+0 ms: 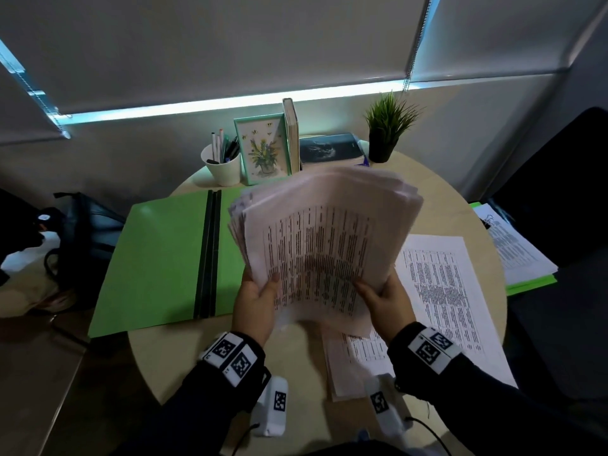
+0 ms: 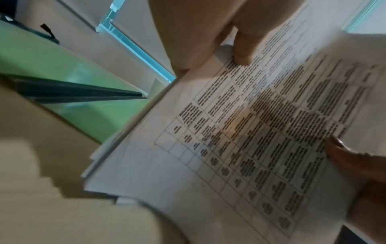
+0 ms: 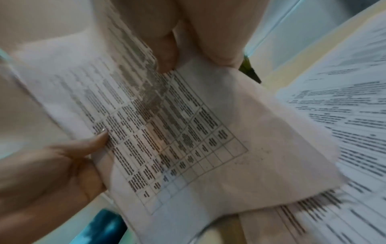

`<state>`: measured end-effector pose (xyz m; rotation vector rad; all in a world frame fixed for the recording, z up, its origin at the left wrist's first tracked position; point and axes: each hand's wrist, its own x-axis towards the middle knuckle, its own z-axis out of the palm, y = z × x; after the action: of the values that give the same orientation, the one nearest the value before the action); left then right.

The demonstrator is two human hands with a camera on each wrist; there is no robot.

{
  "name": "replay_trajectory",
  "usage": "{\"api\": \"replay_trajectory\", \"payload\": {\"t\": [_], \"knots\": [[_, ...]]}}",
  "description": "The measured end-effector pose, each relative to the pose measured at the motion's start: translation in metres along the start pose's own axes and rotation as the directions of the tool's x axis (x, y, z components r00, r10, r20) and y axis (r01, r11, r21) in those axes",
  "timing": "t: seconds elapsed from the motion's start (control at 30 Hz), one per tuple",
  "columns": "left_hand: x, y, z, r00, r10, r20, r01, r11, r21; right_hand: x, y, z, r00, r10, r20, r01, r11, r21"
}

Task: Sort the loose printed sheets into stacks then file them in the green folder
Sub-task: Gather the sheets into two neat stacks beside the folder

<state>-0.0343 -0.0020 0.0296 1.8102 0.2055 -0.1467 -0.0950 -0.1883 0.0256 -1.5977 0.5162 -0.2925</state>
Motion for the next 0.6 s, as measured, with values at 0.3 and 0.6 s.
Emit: {"api": "replay_trajectory", "payload": {"t": [0.3,0.6], "knots": [[0.015,0.009,-0.021,0.998,-0.06,0.008,0.057,0.979,0.196,0.017,0.0,-0.008,0.981,0.159,0.108,-0.132,0.966,-0.222],[0.016,-0.057,-0.055,0.954,-0.299,-0.001,0.275,0.875,0.398,0.043,0.043,-0.085,0.824,0.481,-0.299,-0.564,0.65,-0.509]]}}
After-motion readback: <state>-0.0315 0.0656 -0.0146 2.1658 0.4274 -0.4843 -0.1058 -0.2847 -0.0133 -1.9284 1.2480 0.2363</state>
